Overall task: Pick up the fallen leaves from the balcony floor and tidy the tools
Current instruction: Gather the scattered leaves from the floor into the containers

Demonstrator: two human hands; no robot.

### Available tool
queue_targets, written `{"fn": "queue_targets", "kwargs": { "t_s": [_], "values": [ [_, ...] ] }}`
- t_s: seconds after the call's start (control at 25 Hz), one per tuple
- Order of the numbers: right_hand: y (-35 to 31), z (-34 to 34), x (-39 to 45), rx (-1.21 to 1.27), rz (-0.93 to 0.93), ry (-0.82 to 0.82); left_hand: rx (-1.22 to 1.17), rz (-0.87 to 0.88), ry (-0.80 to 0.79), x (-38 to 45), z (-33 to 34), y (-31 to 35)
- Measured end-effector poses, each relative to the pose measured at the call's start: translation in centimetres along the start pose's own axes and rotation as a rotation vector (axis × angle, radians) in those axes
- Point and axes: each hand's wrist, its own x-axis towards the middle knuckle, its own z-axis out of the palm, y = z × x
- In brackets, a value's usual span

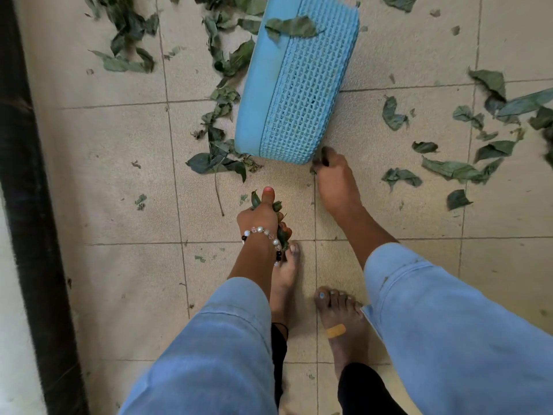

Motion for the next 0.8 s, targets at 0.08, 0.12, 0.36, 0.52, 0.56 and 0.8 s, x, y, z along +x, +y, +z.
{"fn": "queue_targets", "kwargs": {
  "t_s": [0.08, 0.12, 0.36, 0.52, 0.56, 0.8],
  "values": [
    [-0.2, -0.2, -0.7, 0.023, 0.073, -0.053, -0.007, 0.002, -0.021, -0.4, 0.2, 0.5],
    [-0.1, -0.8, -1.2, 0.155, 0.152, -0.018, -0.009, 0.006, -0.036, -0.9, 0.3, 0.7],
    [-4.0, -10.0, -8.3, 1.434, 0.514, -0.045, -0.042, -0.05, -0.138, -8.0, 0.1, 0.3],
    [-8.2, -15.4, -12.8, 1.083, 0.397, 0.076, -0.128, -0.101, -0.134, -13.1, -0.6, 3.5],
    [-8.7, -16.5, -13.1, 0.952, 0.337, 0.135, -0.142, -0.092, -0.132, -14.2, -0.7, 4.8],
    [-11.3, -23.3, -7.4, 0.424, -0.205, -0.123, -0.201, -0.001, -0.052, -16.7, -1.7, 13.9]
  ]
}}
